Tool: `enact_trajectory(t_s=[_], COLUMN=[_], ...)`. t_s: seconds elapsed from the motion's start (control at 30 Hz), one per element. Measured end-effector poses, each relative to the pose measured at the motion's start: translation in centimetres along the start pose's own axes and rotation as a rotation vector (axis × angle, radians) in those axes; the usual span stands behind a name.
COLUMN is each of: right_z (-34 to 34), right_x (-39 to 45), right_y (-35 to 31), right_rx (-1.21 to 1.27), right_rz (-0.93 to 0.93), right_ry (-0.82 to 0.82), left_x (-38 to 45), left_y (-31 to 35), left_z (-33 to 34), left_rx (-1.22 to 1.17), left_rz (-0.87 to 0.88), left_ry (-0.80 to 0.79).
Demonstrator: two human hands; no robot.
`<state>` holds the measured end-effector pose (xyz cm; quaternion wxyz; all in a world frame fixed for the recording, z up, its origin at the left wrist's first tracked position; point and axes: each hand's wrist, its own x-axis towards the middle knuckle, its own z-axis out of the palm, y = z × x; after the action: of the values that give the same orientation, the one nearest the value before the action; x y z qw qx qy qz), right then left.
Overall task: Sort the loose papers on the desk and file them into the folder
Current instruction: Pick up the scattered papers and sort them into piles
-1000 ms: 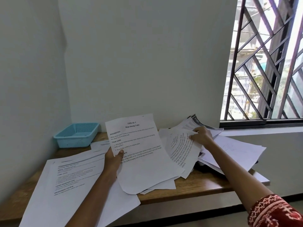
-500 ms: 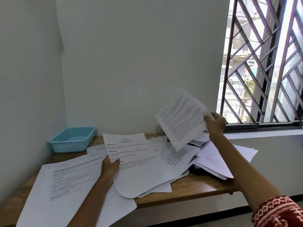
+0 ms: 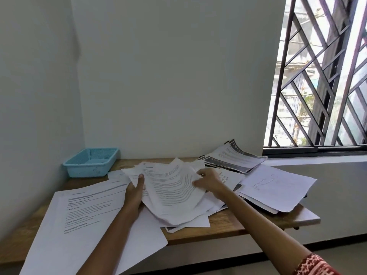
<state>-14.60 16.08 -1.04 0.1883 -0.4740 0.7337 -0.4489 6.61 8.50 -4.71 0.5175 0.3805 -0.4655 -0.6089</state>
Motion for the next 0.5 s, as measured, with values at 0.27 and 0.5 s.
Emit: enact_trajectory(t_s=[0.27, 0.5], right_z=[-2.1, -0.5], right_x=[1.8, 1.9], right_y=[1.1, 1.2], right_rx=[-0.238, -0.369], right_rz=[0.01, -0.035], right_ry=[-0.001, -0.024], left_x=[-0.5, -0.8], left_y=[0.3, 0.8], left_z=[0.0, -0.1], left_rx=[0.102, 0.082], left_rz=[-0.002, -0.015], left_ry=[-0.01, -0.04])
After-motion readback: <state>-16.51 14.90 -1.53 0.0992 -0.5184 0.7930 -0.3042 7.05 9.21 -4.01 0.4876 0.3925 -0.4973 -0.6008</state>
